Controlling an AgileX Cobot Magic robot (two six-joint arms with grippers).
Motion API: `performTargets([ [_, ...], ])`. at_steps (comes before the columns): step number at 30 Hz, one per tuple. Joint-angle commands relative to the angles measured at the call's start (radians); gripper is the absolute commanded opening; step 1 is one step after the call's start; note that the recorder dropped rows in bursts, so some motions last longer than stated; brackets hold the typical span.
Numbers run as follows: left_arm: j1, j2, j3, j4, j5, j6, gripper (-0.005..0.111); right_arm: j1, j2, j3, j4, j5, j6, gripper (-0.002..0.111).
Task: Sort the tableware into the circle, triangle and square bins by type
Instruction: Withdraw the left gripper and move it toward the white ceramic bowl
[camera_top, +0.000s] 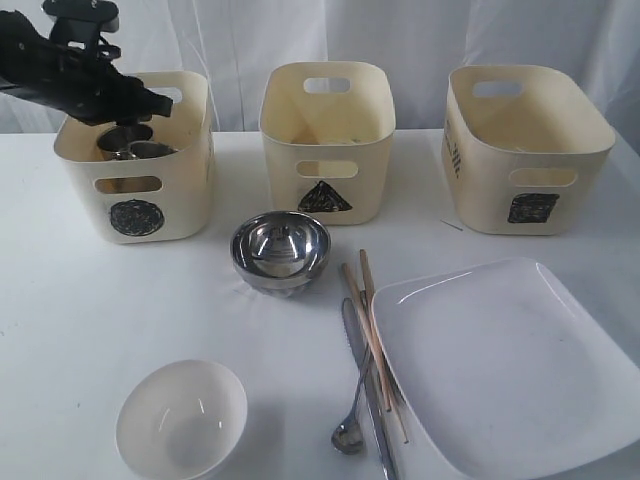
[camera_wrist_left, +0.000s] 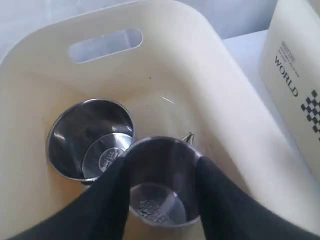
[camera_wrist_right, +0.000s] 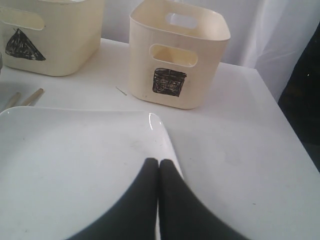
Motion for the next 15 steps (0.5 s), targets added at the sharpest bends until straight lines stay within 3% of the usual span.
performTargets([
  [1,-0.001,-0.084,-0.006,-0.010,0.089,-0.012,0.048,-0.004,-0.006,0.005,0.001,-0.008,-0.009,0.000],
  [7,-0.008,-0.214,0.013,-0.006,0.207,-0.012,0.048,-0.004,-0.006,0.005,0.001,-0.008,-0.009,0.000],
  [15,-0.038,-0.465,0.176,-0.030,0.307,-0.014,0.048,-0.004,-0.006,0.005,0.001,-0.008,-0.009,0.000],
])
